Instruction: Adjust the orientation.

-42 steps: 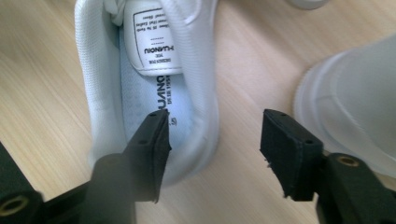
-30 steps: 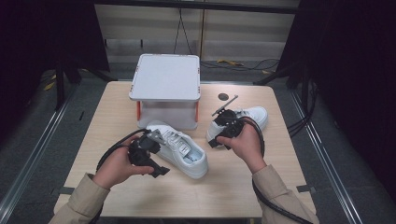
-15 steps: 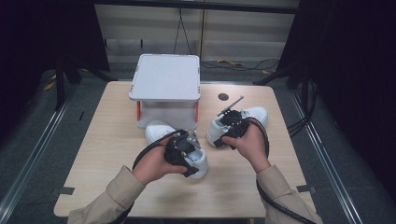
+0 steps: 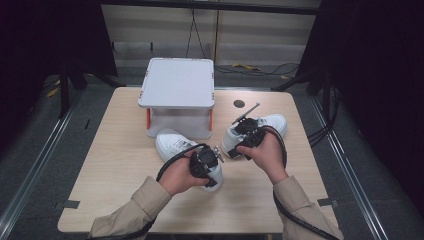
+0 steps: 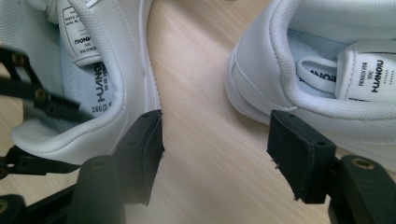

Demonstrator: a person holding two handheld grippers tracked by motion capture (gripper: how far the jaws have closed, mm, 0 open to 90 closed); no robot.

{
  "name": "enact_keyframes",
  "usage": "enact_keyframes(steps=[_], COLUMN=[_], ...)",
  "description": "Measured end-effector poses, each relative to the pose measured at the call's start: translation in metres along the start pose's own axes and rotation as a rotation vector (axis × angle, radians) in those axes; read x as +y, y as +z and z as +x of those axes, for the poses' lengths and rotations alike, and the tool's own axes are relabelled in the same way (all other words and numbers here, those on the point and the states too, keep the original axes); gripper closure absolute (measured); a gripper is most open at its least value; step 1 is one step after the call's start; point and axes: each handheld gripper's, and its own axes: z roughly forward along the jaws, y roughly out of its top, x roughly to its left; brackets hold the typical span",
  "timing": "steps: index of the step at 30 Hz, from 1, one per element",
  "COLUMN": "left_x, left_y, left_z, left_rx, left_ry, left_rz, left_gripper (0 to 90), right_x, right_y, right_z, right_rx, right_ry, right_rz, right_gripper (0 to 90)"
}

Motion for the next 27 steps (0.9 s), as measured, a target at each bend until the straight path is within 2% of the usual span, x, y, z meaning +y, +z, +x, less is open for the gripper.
enact_keyframes(steps=[2,5,6,7,8,9,11,12,13,14,15,16,17,18,19,20,21,22,24,27], left_x=[0.000,-0.003,-0.006,-0.008,-0.012,-0.015,-0.016,-0.016,-0.015,-0.013,-0.012,-0.010,-0.008,-0.007,-0.007,-0.007,-0.007,-0.008,-0.009,-0.005], left_y=[-0.003,-0.010,-0.011,-0.010,-0.009,-0.008,-0.009,-0.008,-0.006,-0.003,0.000,0.002,0.001,0.000,0.000,-0.001,0.000,-0.001,-0.005,-0.020], left_z=[-0.001,-0.003,-0.002,-0.003,-0.003,-0.004,-0.004,-0.004,-0.004,-0.005,-0.006,-0.007,-0.007,-0.005,-0.006,-0.008,-0.012,-0.013,-0.012,-0.010], left_rx=[0.008,0.002,-0.012,-0.017,-0.021,-0.017,-0.019,-0.021,-0.019,-0.023,-0.032,-0.022,0.009,-0.009,-0.013,0.001,0.013,0.019,0.016,0.018], left_ry=[0.048,0.062,0.052,0.021,0.019,0.022,-0.021,-0.047,-0.067,-0.067,-0.063,-0.043,-0.017,-0.001,0.008,0.047,0.090,0.111,0.120,0.137], left_rz=[0.008,0.027,0.045,0.056,0.070,0.057,0.038,0.026,0.032,0.034,0.036,0.044,0.060,0.074,0.080,0.080,0.076,0.076,0.063,0.025], left_gripper=[71.9,72.9,72.6,71.5,70.6,69.6,67.5,64.6,57.9,50.3,49.3,52.1,59.0,67.2,71.1,73.6,74.7,75.4,76.0,76.0], right_x=[-0.001,-0.002,-0.002,-0.002,-0.001,-0.001,0.000,0.001,0.002,0.003,0.004,0.004,0.005,0.006,0.006,0.006,0.006,0.006,0.005,0.004], right_y=[0.000,0.000,0.000,0.001,0.001,0.001,0.002,0.003,0.003,0.004,0.005,0.005,0.006,0.006,0.007,0.007,0.007,0.007,0.007,0.006], right_z=[-0.001,-0.002,-0.002,-0.002,-0.001,0.000,0.001,0.002,0.003,0.004,0.005,0.005,0.006,0.007,0.008,0.008,0.008,0.008,0.006,0.005], right_rx=[-0.001,-0.004,-0.005,-0.007,-0.005,-0.002,0.004,0.003,0.004,0.004,0.002,0.005,0.007,0.004,0.007,0.006,0.006,0.007,0.008,0.007], right_ry=[-0.003,-0.005,-0.006,-0.002,-0.004,-0.007,-0.006,-0.009,-0.009,-0.011,-0.012,-0.016,-0.020,-0.018,-0.026,-0.025,-0.026,-0.023,-0.019,-0.016], right_rz=[0.000,0.003,0.001,0.002,0.001,-0.003,-0.007,-0.006,-0.005,-0.004,-0.002,-0.002,-0.001,0.002,0.002,0.002,0.001,-0.001,-0.004,-0.006], right_gripper=[35.9,35.9,35.9,35.9,35.9,35.9,36.0,36.0,36.0,36.0,36.0,36.0,36.0,36.0,36.1,36.2,36.4,36.4,36.5,36.6])
